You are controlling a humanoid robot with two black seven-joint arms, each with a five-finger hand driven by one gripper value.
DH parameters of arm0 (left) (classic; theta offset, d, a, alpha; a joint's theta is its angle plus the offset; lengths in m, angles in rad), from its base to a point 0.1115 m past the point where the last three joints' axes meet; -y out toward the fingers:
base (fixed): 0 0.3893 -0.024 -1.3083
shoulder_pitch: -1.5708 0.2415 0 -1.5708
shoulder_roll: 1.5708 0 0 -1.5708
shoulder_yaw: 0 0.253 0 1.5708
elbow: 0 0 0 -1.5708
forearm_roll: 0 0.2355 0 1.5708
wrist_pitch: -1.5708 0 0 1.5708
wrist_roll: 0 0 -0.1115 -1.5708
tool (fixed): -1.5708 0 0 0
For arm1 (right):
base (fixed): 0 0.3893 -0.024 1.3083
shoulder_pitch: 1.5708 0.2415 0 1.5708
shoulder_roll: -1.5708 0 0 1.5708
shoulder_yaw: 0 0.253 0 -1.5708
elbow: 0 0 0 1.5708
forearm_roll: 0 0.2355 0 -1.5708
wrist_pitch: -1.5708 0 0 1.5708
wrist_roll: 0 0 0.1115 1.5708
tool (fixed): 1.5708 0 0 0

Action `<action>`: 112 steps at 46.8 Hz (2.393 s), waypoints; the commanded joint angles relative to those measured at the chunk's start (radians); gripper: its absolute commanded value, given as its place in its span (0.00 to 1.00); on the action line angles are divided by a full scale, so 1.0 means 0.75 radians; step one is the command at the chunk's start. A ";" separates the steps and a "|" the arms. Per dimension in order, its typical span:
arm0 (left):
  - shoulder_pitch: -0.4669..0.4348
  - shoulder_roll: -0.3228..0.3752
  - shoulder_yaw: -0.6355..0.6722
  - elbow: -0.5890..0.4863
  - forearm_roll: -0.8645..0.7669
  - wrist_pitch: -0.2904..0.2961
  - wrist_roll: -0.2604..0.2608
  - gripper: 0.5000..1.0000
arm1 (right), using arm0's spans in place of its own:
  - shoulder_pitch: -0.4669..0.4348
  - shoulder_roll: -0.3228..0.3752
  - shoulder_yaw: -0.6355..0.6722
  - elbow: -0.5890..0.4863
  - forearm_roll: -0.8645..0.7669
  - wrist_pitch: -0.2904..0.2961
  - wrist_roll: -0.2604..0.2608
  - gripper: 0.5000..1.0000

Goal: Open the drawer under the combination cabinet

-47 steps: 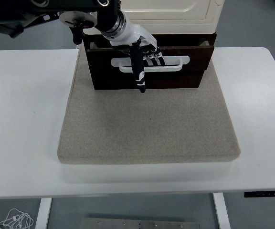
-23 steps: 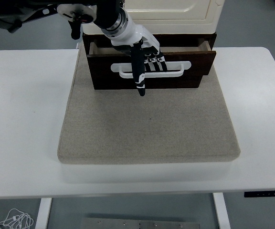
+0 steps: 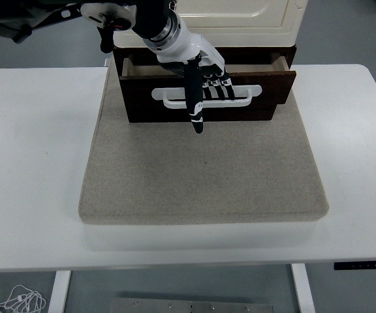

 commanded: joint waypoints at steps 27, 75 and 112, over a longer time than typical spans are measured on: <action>-0.010 0.009 -0.017 -0.028 0.000 -0.035 0.000 1.00 | 0.000 0.000 0.000 0.000 0.000 0.000 0.000 0.85; -0.051 0.075 -0.180 -0.032 0.000 -0.117 -0.004 1.00 | 0.000 0.000 0.000 0.000 0.000 0.000 0.000 0.85; 0.023 0.328 -1.125 0.452 -0.027 -0.117 -0.399 1.00 | 0.000 0.000 0.000 0.000 0.000 0.000 0.000 0.85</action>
